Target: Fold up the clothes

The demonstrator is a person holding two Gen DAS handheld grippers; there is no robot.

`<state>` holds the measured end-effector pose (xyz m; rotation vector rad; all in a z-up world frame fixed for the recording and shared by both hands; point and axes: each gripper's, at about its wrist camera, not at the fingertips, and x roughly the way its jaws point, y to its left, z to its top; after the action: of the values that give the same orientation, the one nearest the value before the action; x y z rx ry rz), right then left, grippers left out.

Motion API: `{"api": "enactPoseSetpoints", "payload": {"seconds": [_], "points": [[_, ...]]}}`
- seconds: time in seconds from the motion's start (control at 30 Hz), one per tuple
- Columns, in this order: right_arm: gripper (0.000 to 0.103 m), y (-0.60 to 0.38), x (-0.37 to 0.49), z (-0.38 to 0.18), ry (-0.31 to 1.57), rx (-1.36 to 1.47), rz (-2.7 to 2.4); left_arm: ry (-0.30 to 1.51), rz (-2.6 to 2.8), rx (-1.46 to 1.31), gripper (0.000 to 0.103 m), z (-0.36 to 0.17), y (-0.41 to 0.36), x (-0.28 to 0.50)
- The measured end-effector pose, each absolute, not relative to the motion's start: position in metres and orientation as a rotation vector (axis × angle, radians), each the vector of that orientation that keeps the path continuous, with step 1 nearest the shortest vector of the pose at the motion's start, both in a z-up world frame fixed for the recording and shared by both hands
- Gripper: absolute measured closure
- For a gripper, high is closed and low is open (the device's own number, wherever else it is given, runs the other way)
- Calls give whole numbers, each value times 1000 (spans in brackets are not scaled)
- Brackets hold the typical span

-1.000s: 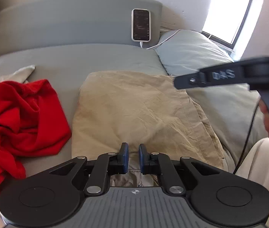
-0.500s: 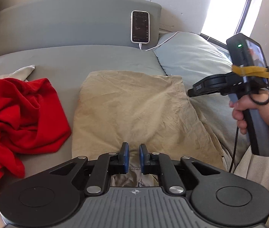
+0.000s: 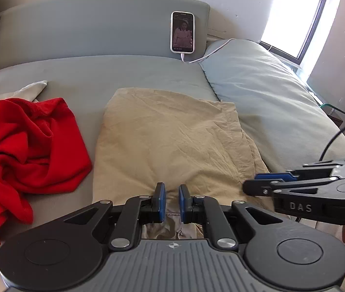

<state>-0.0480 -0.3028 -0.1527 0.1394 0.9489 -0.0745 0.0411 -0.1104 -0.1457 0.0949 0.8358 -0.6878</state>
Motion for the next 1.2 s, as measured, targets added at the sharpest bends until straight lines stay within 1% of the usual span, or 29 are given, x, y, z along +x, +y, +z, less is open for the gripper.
{"api": "enactPoseSetpoints", "payload": {"seconds": [0.07,0.2,0.23,0.27,0.3,0.33,0.4,0.43,0.47,0.5,0.53,0.57,0.63,0.73,0.8,0.83,0.9,1.13,1.2], "points": [[83,-314,-61,-152,967,165,-166,833,-688,98,93,-145,-109,39],[82,-348,-86,-152,1018,355,-276,838,-683,128,91,-136,-106,33],[80,-357,-92,-152,1030,404,-303,840,-675,121,86,-131,-102,32],[80,-366,-98,-152,1042,453,-330,842,-667,110,77,-126,-97,30],[75,-371,-104,-148,1020,500,-336,843,-655,81,72,-120,-90,29],[71,-375,-107,-143,1000,542,-337,838,-641,56,64,-115,-83,29],[55,-381,-110,-134,959,624,-320,825,-606,20,58,-104,-68,29],[51,-381,-110,-130,942,647,-314,822,-579,2,52,-101,-61,32],[41,-381,-110,-126,926,668,-308,818,-553,-16,40,-97,-53,34],[30,-381,-109,-122,910,688,-302,816,-526,-35,33,-94,-46,37],[25,-381,-108,-120,901,708,-297,818,-503,-58,25,-94,-39,41],[16,-381,-105,-121,891,740,-285,822,-480,-83,24,-93,-33,45],[16,-382,-98,-124,879,804,-259,860,-449,-141,22,-99,-23,54],[17,-383,-90,-136,868,874,-225,912,-445,-189,22,-108,-22,63],[24,-385,-83,-144,852,905,-209,925,-463,-198,22,-114,-27,66],[25,-388,-81,-147,843,913,-213,931,-468,-200,22,-117,-29,68],[35,-394,-74,-154,829,921,-219,941,-456,-198,22,-122,-34,74],[35,-408,-39,-180,864,891,-192,1028,-505,-272,22,-144,-50,100],[35,-409,-34,-185,838,877,-157,1045,-524,-277,25,-149,-55,106]]}}
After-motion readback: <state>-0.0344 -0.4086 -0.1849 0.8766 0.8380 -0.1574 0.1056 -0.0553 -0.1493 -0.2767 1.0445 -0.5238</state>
